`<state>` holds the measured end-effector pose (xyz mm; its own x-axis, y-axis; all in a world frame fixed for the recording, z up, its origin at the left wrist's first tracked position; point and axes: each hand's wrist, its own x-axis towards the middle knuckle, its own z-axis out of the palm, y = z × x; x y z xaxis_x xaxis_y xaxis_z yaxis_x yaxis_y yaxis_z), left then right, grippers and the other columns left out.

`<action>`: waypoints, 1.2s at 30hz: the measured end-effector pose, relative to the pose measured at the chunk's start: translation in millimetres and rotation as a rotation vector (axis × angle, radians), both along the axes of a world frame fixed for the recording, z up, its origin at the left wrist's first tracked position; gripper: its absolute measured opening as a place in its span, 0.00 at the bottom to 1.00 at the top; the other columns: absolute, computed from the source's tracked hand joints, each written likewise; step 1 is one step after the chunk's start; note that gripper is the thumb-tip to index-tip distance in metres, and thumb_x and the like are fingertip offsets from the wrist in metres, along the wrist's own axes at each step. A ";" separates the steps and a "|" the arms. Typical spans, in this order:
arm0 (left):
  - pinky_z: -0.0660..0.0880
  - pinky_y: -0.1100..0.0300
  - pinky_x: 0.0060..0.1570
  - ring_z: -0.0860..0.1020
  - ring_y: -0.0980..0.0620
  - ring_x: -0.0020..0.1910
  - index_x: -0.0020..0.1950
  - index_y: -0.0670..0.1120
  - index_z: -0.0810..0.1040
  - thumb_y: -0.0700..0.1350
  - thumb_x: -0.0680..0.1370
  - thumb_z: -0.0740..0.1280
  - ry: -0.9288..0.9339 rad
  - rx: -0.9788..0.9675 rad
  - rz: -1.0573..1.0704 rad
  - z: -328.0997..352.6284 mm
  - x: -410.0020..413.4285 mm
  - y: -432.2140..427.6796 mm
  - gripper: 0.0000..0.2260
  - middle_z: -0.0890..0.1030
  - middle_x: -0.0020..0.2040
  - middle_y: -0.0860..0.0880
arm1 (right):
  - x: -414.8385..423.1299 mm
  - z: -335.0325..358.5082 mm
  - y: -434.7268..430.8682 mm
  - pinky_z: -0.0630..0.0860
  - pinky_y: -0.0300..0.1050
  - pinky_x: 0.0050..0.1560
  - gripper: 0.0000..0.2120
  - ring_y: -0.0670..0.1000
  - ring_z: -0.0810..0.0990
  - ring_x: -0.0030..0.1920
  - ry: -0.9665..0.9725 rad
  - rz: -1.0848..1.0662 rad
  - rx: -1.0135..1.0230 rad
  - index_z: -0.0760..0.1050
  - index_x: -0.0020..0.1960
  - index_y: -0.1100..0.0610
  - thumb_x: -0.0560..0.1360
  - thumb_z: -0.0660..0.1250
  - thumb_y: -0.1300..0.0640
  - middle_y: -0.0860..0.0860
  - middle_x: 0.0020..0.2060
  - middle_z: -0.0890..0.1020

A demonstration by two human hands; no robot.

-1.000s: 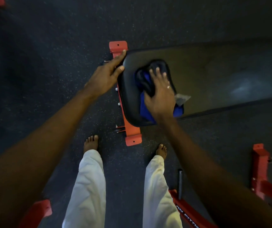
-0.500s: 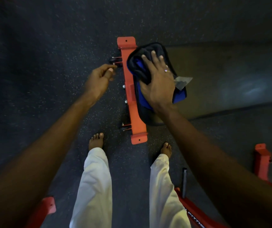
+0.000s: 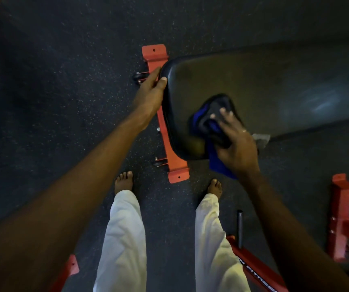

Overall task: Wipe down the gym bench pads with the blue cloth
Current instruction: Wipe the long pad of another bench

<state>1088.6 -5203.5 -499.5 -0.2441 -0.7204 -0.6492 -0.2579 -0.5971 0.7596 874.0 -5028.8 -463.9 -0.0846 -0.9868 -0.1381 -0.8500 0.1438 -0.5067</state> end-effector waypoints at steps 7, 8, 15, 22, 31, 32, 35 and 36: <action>0.67 0.49 0.73 0.70 0.49 0.74 0.81 0.57 0.61 0.59 0.84 0.48 -0.073 -0.146 0.180 -8.5 -42.8 14.9 0.25 0.69 0.77 0.49 | 8.7 -2.7 -85.0 0.64 0.55 0.76 0.30 0.59 0.63 0.78 0.102 -0.267 -0.002 0.70 0.76 0.49 0.75 0.67 0.43 0.54 0.78 0.66; 0.69 0.49 0.71 0.72 0.48 0.72 0.81 0.56 0.61 0.59 0.85 0.47 -0.153 -0.191 0.210 -9.0 -49.9 20.7 0.25 0.71 0.76 0.48 | 13.9 -2.9 -91.5 0.63 0.56 0.77 0.31 0.60 0.62 0.79 0.128 -0.240 0.008 0.70 0.76 0.48 0.75 0.66 0.42 0.54 0.79 0.65; 0.65 0.52 0.73 0.69 0.50 0.75 0.81 0.52 0.64 0.57 0.87 0.46 -0.337 -0.285 0.257 -13.4 -57.2 25.7 0.25 0.71 0.77 0.49 | 33.7 -3.8 -130.4 0.57 0.59 0.78 0.33 0.60 0.56 0.81 0.193 -0.179 0.080 0.65 0.78 0.46 0.75 0.62 0.39 0.53 0.81 0.61; 0.59 0.62 0.67 0.68 0.50 0.75 0.81 0.52 0.64 0.55 0.87 0.46 -0.425 -0.286 0.249 -12.7 -58.2 26.0 0.24 0.70 0.77 0.48 | 19.6 -1.1 -145.1 0.52 0.59 0.80 0.32 0.55 0.56 0.81 0.167 -0.176 0.108 0.64 0.78 0.45 0.74 0.62 0.42 0.49 0.79 0.64; 0.70 0.43 0.70 0.73 0.45 0.71 0.80 0.52 0.65 0.62 0.84 0.46 -0.463 -0.324 0.221 -13.0 -58.4 25.8 0.28 0.73 0.74 0.46 | -3.6 -2.1 -151.2 0.55 0.57 0.79 0.33 0.54 0.58 0.81 0.251 0.167 0.100 0.62 0.80 0.47 0.76 0.65 0.46 0.46 0.79 0.65; 0.70 0.42 0.69 0.73 0.44 0.71 0.81 0.54 0.63 0.63 0.84 0.48 -0.476 -0.334 0.189 -11.8 -59.2 25.6 0.27 0.71 0.76 0.46 | -8.1 -1.8 -146.2 0.56 0.56 0.79 0.34 0.53 0.58 0.81 0.248 0.122 0.088 0.62 0.80 0.48 0.75 0.66 0.48 0.46 0.79 0.64; 0.72 0.44 0.65 0.69 0.41 0.74 0.83 0.55 0.56 0.61 0.85 0.55 -0.528 -0.484 0.019 -7.3 -58.8 23.5 0.28 0.59 0.81 0.44 | -30.0 -2.6 -118.5 0.56 0.57 0.79 0.35 0.54 0.58 0.80 0.192 -0.172 0.063 0.61 0.80 0.49 0.75 0.66 0.48 0.47 0.80 0.63; 0.70 0.46 0.66 0.66 0.41 0.76 0.83 0.54 0.56 0.59 0.85 0.55 -0.555 -0.551 -0.044 -6.4 -58.2 22.6 0.27 0.56 0.82 0.43 | -36.0 -2.3 -106.2 0.56 0.58 0.79 0.35 0.55 0.58 0.80 0.165 -0.290 0.060 0.61 0.80 0.49 0.75 0.66 0.48 0.48 0.80 0.63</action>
